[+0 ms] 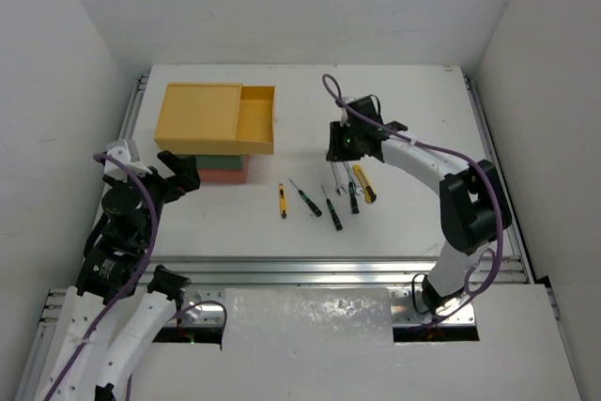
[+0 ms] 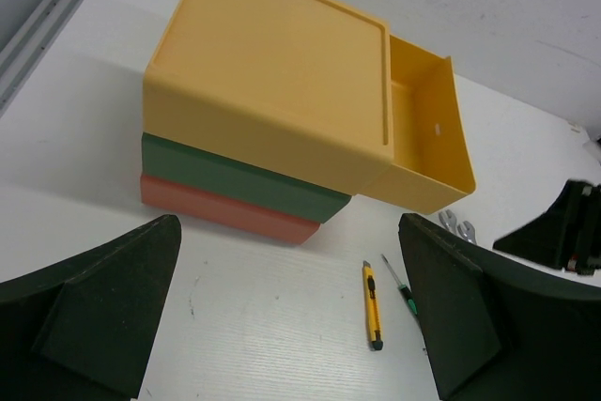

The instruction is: Sort the tools into containers

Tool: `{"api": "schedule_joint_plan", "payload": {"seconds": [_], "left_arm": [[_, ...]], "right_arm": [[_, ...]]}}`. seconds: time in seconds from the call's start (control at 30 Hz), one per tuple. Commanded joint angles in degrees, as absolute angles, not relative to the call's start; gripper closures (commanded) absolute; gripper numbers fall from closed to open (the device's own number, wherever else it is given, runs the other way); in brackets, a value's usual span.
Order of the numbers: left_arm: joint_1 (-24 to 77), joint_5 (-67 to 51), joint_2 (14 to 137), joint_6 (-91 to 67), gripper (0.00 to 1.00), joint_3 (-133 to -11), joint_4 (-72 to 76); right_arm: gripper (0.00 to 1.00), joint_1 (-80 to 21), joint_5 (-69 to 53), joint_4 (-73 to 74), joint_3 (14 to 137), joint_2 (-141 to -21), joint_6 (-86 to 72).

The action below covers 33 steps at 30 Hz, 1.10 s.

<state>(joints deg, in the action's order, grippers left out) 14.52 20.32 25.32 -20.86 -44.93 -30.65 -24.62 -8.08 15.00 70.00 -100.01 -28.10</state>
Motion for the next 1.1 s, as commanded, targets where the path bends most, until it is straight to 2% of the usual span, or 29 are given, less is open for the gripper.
{"api": "schedule_joint_plan", "payload": {"seconds": [0.0,0.3,0.5,0.63,0.67,0.73,0.83,0.9,0.93,0.97,1.0,1.07], "left_arm": [[14.0,20.7,25.7,-20.7,0.00,-45.1,-28.7],[14.0,20.6,25.3,-20.7,0.00,-45.0,-28.7],[14.0,20.4,25.0,-20.7,0.00,-45.0,-28.7],[14.1,20.5,24.6,-20.7,0.00,-45.0,-28.7],[14.0,20.5,24.6,-20.7,0.00,-45.0,-28.7],[14.1,20.5,24.5,-20.7,0.00,-44.9,-28.8],[14.1,20.6,24.4,-20.7,0.00,-45.0,-28.8],[14.1,20.7,24.5,-20.7,0.00,-44.9,-28.8],[14.1,20.7,24.7,-20.7,0.00,-45.0,-28.8],[14.1,20.7,24.7,-20.7,0.00,-45.0,-28.9],[14.1,20.8,24.9,-20.7,0.00,-45.0,-28.9],[14.1,21.2,25.0,-20.8,0.00,-45.0,-29.0]], "right_arm": [[0.65,-26.1,5.3,28.7,68.9,-100.4,-22.2],[0.65,-28.6,5.2,28.0,58.9,-98.2,-24.6],[0.69,-29.2,4.7,25.6,54.1,-98.3,-26.3],[0.96,-29.9,6.9,25.8,53.7,-99.1,-27.1],[0.99,-30.0,7.0,25.9,53.4,-97.5,-27.6],[1.00,-30.1,6.9,26.5,53.2,-94.2,-28.4],[1.00,-30.3,3.4,24.6,51.9,-83.3,-30.1],[1.00,-30.4,-4.5,20.9,51.7,-75.8,-31.9],[1.00,-30.4,-14.7,13.3,51.5,-73.3,-34.3],[1.00,-30.4,-14.8,9.0,51.9,-73.3,-36.5],[1.00,-30.3,-23.4,1.9,52.8,-74.2,-39.2],[1.00,-30.6,-28.9,-1.1,58.8,-77.3,-46.0]]}}
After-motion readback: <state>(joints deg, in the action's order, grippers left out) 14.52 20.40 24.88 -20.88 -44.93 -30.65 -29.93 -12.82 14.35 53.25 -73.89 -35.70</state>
